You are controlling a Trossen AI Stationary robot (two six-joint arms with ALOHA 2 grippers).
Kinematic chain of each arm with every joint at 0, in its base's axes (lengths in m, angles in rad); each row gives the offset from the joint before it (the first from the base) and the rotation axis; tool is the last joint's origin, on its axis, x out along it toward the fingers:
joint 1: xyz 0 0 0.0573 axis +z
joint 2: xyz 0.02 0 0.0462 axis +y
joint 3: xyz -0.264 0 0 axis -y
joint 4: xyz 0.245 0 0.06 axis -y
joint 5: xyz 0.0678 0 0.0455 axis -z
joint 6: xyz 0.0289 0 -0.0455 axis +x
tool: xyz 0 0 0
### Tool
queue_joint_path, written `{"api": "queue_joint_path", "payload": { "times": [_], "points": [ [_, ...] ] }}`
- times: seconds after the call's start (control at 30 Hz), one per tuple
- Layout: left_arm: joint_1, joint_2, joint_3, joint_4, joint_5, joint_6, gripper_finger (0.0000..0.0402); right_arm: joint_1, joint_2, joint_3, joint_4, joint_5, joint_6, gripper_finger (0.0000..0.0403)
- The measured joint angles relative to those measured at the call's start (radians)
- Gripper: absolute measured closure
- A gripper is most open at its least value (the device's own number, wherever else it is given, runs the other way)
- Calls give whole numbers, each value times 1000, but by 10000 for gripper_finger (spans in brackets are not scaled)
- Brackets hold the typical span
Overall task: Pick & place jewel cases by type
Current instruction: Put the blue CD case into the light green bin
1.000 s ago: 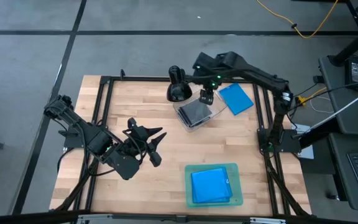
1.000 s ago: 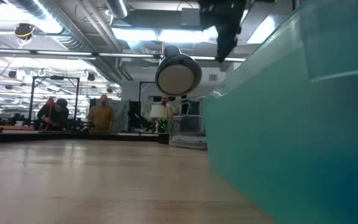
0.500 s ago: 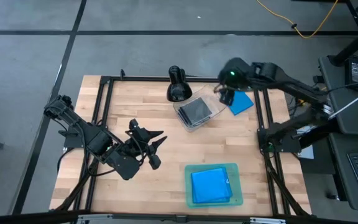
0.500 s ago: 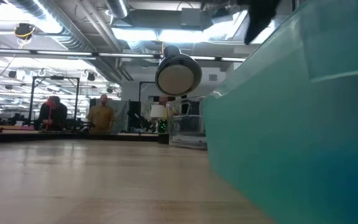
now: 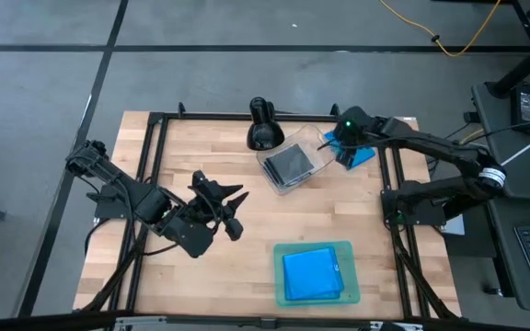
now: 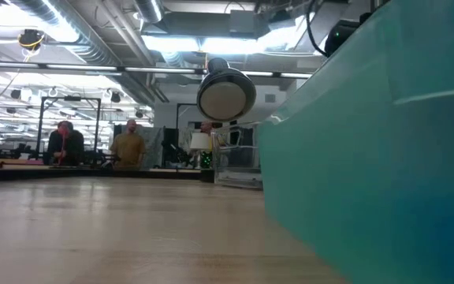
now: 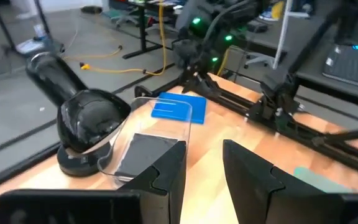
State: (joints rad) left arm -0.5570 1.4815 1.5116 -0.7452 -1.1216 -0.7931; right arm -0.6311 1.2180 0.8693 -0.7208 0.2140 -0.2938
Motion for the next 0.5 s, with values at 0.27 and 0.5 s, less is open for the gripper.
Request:
{"api": "queue_joint_path", "payload": {
  "times": [0.27, 0.5],
  "points": [
    [43, 0, 0, 8, -1, -35, 302, -171, -8, 26, 115, -150, -54, 393],
    [81, 0, 0, 8, -2, -34, 302, -314, 154, 25, 119, -241, -48, 397]
  ]
}}
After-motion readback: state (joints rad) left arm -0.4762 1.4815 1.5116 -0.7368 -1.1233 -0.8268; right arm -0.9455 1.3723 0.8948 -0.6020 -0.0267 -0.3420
